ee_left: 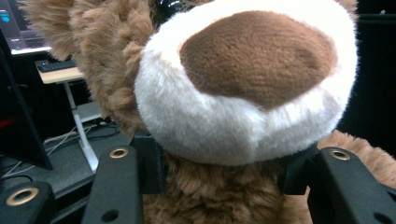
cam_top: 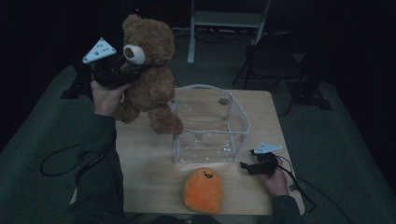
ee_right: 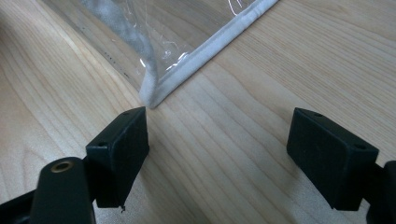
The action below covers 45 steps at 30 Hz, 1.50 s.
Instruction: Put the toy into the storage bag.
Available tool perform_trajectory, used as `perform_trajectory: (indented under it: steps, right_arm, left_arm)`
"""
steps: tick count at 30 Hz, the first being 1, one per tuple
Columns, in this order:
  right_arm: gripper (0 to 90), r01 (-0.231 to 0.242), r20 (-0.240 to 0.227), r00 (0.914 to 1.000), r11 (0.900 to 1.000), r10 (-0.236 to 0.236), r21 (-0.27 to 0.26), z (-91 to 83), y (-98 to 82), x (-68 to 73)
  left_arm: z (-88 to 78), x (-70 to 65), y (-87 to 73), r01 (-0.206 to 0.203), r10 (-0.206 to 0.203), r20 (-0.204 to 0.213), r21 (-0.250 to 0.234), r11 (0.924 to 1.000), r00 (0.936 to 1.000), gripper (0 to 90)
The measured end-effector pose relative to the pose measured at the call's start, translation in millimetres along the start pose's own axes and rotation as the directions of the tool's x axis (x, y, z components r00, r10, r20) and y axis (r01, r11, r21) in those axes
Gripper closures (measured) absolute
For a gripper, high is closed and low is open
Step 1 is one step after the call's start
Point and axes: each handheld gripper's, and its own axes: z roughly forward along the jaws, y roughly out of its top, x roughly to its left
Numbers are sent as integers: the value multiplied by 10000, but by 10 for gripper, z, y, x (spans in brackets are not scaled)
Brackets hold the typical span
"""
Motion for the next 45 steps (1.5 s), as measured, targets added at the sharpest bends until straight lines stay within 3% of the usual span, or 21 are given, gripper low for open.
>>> perform_trajectory:
  steps: [7, 12, 20, 25, 45]
  right_arm:
    - [200, 0, -2, 10000, 10000, 0, 0, 0, 0, 0]
    - [201, 1, -1, 10000, 10000, -1, 1, 0, 0, 0]
    - [199, 5, -4, 10000, 10000, -5, 2, 0, 0, 0]
    - [189, 43, -21, 10000, 10000, -43, 16, 1, 1, 1]
    - [183, 92, -72, 9999, 10000, -92, 38, 2, 1, -1]
  left_arm:
    - [109, -49, 53, -163, 164, -76, 158, 9997, 9998, 477]
    - [202, -87, 81, -389, 401, -387, 319, 9987, 9984, 477]
    - [280, -86, 86, -423, 441, -598, 316, 9986, 9972, 477]
    - [324, -95, 92, -496, 504, -606, 154, 9987, 9969, 476]
    - [583, -218, 129, -904, 914, -300, 340, 9953, 9954, 475]
